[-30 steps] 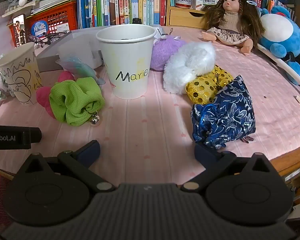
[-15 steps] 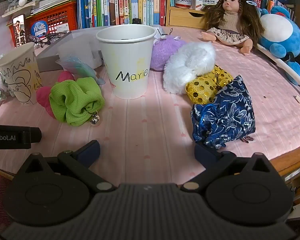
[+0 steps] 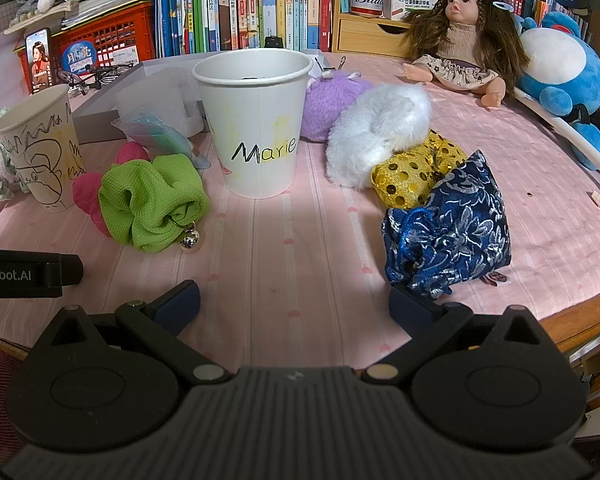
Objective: Organize soft objects
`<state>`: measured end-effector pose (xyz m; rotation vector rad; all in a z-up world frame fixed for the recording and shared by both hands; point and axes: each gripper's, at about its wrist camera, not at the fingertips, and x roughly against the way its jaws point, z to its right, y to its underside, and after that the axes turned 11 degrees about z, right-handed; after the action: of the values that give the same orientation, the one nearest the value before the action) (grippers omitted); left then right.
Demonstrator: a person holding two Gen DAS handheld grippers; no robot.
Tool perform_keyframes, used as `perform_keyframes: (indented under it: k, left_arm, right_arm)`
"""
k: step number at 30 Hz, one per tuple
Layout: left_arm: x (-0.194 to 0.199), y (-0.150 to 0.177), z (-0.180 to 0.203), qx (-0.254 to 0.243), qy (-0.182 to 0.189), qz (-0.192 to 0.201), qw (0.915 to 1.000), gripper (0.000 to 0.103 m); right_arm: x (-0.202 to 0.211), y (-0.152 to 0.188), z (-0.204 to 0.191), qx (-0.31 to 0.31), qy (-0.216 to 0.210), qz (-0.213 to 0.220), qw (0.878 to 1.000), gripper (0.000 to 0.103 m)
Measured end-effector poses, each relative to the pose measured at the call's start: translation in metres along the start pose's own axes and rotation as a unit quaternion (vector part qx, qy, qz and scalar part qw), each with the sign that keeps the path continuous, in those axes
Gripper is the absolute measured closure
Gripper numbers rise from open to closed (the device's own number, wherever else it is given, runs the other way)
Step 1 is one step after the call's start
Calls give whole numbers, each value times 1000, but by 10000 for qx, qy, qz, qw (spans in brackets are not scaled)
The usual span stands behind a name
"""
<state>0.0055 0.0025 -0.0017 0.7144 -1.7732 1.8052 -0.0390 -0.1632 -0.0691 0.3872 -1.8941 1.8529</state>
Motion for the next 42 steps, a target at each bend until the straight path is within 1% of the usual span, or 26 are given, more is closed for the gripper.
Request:
perform_keyframes:
  k: [36, 42]
  left_arm:
    - [0, 0, 0, -2, 0, 3, 10000, 0]
    - [2, 2, 1, -17, 13, 55, 10000, 0]
  right_arm:
    - [0, 1, 0, 2, 2, 9, 10000, 0]
    - [1, 4, 1, 35, -50, 128, 9999, 0]
